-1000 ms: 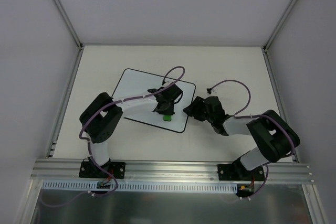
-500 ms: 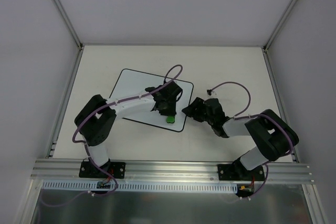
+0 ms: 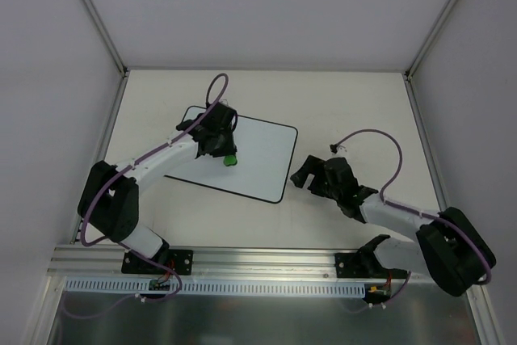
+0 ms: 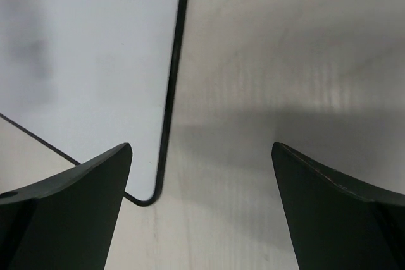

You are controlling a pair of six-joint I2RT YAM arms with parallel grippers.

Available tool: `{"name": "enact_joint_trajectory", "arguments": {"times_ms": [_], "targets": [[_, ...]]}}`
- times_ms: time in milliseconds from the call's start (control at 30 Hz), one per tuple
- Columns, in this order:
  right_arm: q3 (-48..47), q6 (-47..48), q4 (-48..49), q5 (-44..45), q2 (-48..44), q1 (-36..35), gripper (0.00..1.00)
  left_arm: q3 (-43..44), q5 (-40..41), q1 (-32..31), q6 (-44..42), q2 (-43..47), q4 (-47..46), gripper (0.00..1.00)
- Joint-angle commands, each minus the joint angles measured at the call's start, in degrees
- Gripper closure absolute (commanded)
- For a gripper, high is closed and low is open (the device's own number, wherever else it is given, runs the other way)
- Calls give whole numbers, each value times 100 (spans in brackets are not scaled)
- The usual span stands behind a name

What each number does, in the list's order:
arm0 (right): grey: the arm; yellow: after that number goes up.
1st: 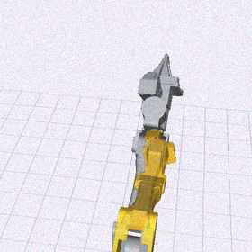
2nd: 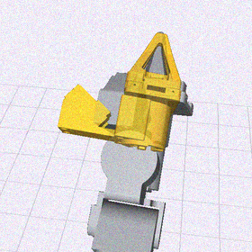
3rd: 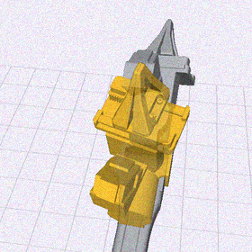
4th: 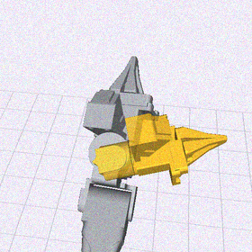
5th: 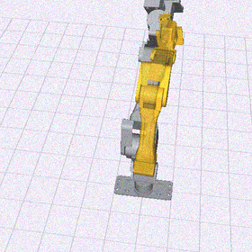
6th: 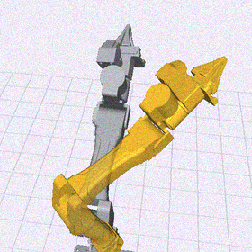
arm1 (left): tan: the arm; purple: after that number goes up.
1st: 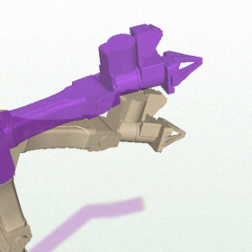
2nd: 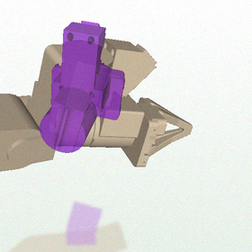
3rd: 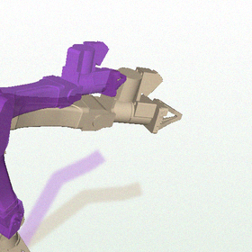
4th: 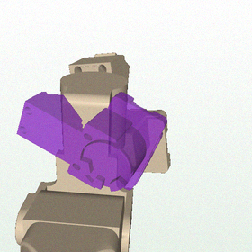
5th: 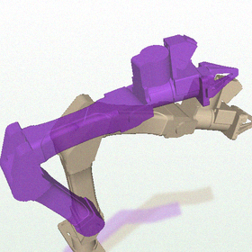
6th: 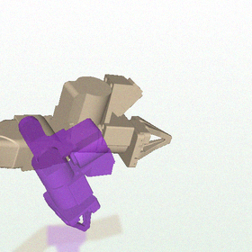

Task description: Erase the whiteboard

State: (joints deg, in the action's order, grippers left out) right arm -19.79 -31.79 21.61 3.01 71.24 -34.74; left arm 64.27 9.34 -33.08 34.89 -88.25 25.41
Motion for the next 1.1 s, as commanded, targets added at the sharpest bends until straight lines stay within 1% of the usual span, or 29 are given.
{"name": "enact_joint_trajectory", "arguments": {"times_ms": [0,33,67,133,167,200,233,267,300,367,400,433,467,500,567,667,733,833,900,933,1000,1033,1067], "targets": [[116,427,-2281,744,-644,-6,1,67,-265,-76,-307,62,87,100],[72,463,-2571,1015,-890,-6,1,129,-319,-111,-325,19,87,100],[20,507,-3148,1174,-1397,-6,1,191,-319,-250,-351,-95,87,100],[-191,603,-3722,1604,-1892,-6,1,489,-319,-426,-430,-245,96,100],[-253,639,-4177,1728,-2147,2,1,612,-319,-523,-448,-437,87,100],[-358,656,-4417,1817,-2637,-6,1,900,-328,-742,-483,-561,87,100],[-411,648,-4637,1983,-2885,-6,1,1060,-337,-848,-553,-684,87,100],[-446,665,-5005,2037,-3123,-6,1,1392,-363,-971,-580,-937,96,100],[-516,674,-5191,2072,-3560,2,1,1561,-389,-1198,-650,-1088,96,100],[-587,674,-5664,2151,-3985,2,1,1886,-424,-1411,-694,-1526,96,100],[-613,683,-5807,2152,-4187,2,1,2209,-451,-1516,-712,-1677,87,100],[-675,692,-5956,2195,-4563,2,1,2369,-494,-1709,-747,-1826,87,100],[-710,700,-6236,2222,-4741,11,1,2510,-504,-1815,-756,-2123,87,100],[-745,718,-6360,2213,-4925,3,1,2799,-512,-1903,-782,-2266,87,100],[-868,762,-6694,2248,-5418,2,1,3055,-556,-2167,-817,-2556,87,100],[-956,789,-6775,2047,-5979,-6,1,3442,-592,-2482,-835,-3144,87,100],[-1053,753,-6801,1941,-6183,-6,1,3610,-592,-2606,-818,-3312,87,99],[-1272,858,-6950,1984,-6359,2,1,3680,-574,-2756,-756,-3515,87,95],[-1395,885,-7108,2020,-6368,-6,1,3654,-591,-2809,-730,-3550,96,89],[-1492,911,-7144,2028,-6360,-6,1,3645,-583,-2827,-695,-3550,87,78],[-1580,938,-7205,2055,-6360,-6,1,3575,-557,-2844,-686,-3463,87,65],[-1641,955,-7214,2090,-6360,-6,1,3549,-539,-2853,-677,-3401,87,52],[-1668,982,-7240,2116,-6342,-6,1,3522,-521,-2862,-677,-3349,87,45]]}}
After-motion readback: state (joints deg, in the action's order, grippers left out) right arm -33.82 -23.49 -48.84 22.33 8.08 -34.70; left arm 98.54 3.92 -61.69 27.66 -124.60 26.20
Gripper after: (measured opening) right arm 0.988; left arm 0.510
